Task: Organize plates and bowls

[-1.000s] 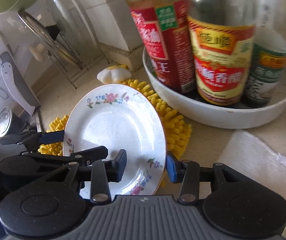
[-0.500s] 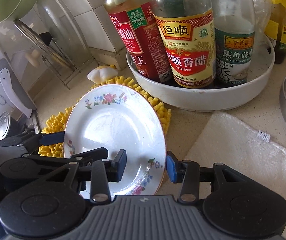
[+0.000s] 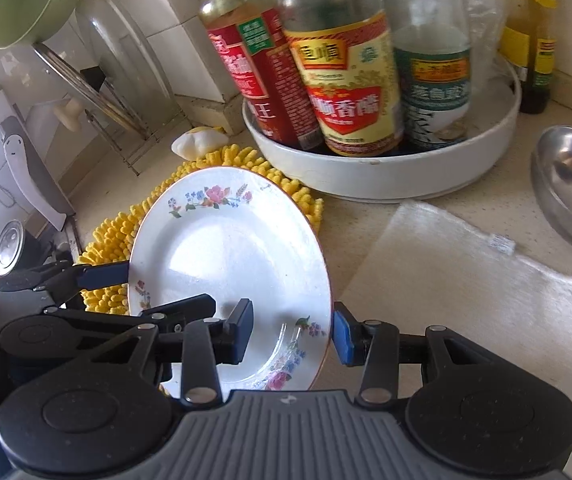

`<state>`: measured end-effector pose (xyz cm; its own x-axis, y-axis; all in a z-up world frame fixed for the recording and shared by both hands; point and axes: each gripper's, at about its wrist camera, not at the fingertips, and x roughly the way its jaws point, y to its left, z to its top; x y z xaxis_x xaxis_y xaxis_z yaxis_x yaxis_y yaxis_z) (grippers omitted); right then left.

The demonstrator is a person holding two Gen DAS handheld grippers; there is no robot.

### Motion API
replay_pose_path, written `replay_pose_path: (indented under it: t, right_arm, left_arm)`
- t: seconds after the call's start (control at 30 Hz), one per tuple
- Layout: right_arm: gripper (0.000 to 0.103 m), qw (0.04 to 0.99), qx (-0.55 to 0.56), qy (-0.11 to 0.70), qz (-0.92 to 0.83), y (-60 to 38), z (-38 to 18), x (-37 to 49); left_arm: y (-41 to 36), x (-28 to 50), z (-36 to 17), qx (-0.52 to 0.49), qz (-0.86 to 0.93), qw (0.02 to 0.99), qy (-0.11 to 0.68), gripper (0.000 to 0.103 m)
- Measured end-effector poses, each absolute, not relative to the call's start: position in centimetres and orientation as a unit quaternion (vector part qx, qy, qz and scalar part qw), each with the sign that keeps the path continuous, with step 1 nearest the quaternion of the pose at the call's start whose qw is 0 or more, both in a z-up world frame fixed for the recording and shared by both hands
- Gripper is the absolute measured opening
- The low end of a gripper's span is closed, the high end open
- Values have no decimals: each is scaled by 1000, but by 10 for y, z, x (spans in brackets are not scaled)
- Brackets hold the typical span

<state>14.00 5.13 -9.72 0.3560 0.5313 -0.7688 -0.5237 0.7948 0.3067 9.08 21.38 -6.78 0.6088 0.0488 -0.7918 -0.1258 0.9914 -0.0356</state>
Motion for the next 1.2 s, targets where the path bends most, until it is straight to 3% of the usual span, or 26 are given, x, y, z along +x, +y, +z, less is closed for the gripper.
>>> replay_pose_path:
  t: [1.2]
  right_arm:
    - [55,864,67,454,208,-148,-69,91]
  left_arm:
    - [20,92,-62,32,-77,901,427,93]
